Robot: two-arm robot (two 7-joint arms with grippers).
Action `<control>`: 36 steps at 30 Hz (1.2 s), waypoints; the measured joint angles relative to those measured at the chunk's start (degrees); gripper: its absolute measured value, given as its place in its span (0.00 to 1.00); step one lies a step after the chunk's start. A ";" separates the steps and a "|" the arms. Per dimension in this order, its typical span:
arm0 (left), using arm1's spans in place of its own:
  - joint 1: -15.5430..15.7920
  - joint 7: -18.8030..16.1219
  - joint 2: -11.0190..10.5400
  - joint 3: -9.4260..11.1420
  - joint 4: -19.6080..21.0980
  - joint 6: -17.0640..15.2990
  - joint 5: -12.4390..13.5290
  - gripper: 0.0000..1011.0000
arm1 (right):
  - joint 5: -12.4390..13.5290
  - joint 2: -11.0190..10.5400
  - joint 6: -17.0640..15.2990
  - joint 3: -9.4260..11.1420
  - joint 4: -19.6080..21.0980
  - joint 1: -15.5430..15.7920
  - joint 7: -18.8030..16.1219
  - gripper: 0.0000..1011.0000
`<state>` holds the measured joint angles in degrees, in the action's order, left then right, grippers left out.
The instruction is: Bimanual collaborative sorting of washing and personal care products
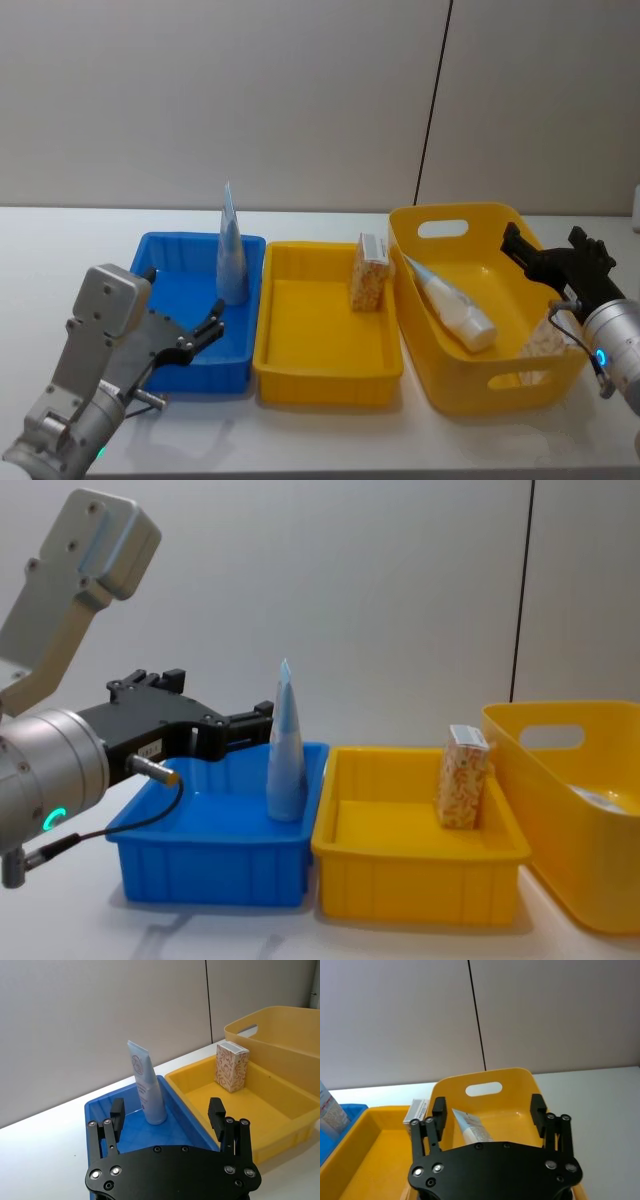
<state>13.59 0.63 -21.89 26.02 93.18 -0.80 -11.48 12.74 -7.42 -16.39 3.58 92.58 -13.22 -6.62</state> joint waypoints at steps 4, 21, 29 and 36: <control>0.00 0.00 0.00 0.00 0.00 0.00 0.00 0.99 | 0.00 -0.07 0.05 -0.08 0.01 0.06 -0.01 0.99; 0.00 0.00 0.00 0.00 0.00 0.00 0.00 0.99 | 1.67 -5.39 6.50 -7.52 3.89 6.37 1.22 0.99; 0.00 0.00 0.00 0.00 0.00 0.00 0.00 0.99 | 2.86 -9.13 11.00 -12.66 6.58 10.74 2.09 0.99; 0.00 0.00 0.00 0.00 0.00 0.00 0.00 0.99 | 3.60 -11.27 13.66 -15.63 8.21 13.30 2.61 0.99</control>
<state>13.59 0.63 -21.90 26.03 93.18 -0.80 -11.48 16.34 -18.69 -2.73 -12.05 100.79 0.08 -4.00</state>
